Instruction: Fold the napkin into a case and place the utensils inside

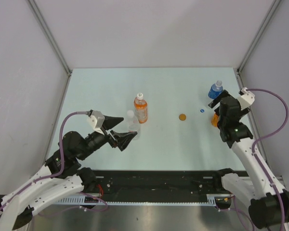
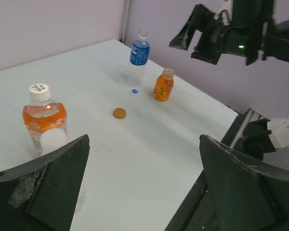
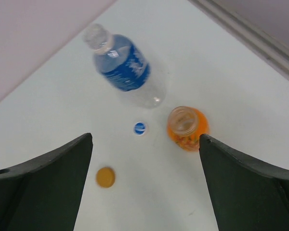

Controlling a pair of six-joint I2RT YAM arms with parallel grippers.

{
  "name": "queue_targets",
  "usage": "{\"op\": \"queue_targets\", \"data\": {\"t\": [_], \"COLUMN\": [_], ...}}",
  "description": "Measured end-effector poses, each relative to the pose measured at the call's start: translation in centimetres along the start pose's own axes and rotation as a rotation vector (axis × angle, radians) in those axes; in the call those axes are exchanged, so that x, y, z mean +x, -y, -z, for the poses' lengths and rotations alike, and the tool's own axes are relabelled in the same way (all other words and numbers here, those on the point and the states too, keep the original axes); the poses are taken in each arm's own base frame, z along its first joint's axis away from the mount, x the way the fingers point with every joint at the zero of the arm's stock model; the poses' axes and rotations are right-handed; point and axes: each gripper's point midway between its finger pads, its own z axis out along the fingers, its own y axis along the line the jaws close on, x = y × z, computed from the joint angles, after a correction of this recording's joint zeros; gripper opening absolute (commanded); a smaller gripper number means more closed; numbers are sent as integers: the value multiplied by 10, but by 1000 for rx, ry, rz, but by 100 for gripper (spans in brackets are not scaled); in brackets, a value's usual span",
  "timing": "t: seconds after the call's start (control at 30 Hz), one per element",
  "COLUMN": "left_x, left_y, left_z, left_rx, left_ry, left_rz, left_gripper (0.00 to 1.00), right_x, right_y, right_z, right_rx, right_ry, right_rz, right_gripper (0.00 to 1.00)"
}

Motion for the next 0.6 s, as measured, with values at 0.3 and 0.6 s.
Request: {"op": "queue_targets", "data": {"t": [0.3,0.6], "left_x": [-25,-3], "left_y": [-56,-109], "left_z": [2,41], "left_rx": [-348,-662], "left_ry": [10,-15], "left_rz": [-11,80], "left_gripper": [100,100], "right_x": [6,115], "right_y": [-142,-207], "right_z": [156,236], "right_rx": [-672,-986], "right_ry": [-93,-231], "right_rz": [89,432], "right_gripper": [93,96]}}
